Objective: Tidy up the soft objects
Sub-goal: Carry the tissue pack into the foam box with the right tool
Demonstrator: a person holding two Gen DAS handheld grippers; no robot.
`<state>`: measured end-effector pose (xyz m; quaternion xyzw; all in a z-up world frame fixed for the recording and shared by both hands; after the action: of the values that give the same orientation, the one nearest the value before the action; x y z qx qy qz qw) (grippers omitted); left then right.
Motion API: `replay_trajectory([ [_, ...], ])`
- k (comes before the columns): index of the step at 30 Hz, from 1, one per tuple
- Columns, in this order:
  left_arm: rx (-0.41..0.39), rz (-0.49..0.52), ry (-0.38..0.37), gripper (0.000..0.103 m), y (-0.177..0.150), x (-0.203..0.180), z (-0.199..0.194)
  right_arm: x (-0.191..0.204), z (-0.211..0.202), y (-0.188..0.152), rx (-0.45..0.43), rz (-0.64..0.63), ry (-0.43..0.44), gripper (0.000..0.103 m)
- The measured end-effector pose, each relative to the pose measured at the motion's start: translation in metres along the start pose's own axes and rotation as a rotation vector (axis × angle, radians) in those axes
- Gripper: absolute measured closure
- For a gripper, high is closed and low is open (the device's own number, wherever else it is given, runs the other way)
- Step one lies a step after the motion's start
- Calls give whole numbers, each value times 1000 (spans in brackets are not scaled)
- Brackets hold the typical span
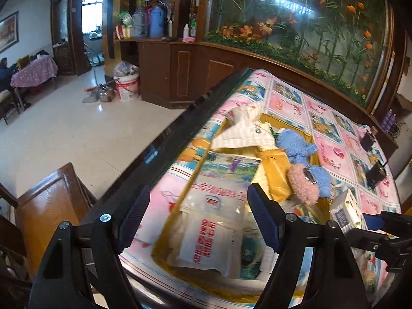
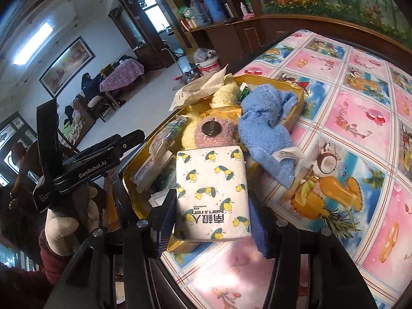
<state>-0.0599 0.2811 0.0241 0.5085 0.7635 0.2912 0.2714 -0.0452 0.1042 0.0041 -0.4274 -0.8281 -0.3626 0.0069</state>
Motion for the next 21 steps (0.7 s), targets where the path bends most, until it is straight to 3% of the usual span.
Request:
replay_trajectory([
  [4,-39,-1,73,25,4,16,-4,27,16,12,17,-66,18,49],
  [11,-64,3,130,25,4,31,-6,62,62,34,73,-142,32,48],
  [14,-74,17,147,25,3,34,-6,57,83,40,99,-159,-27,49],
  [21,-82,16,185,25,6,48,1,30,107,48,126,-60,-84,49],
])
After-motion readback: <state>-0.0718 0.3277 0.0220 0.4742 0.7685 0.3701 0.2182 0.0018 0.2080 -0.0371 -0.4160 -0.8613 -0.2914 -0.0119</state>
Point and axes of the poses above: each gripper's, at about its wrist camera, not at the fingertips, and z roughly the way its jaws point, x to its left, y to its top, the point moved 7 cm from there along z, roughly the way its jaws point, and after that the axes turned 2 degrees about -z, right-handed, at the moved point
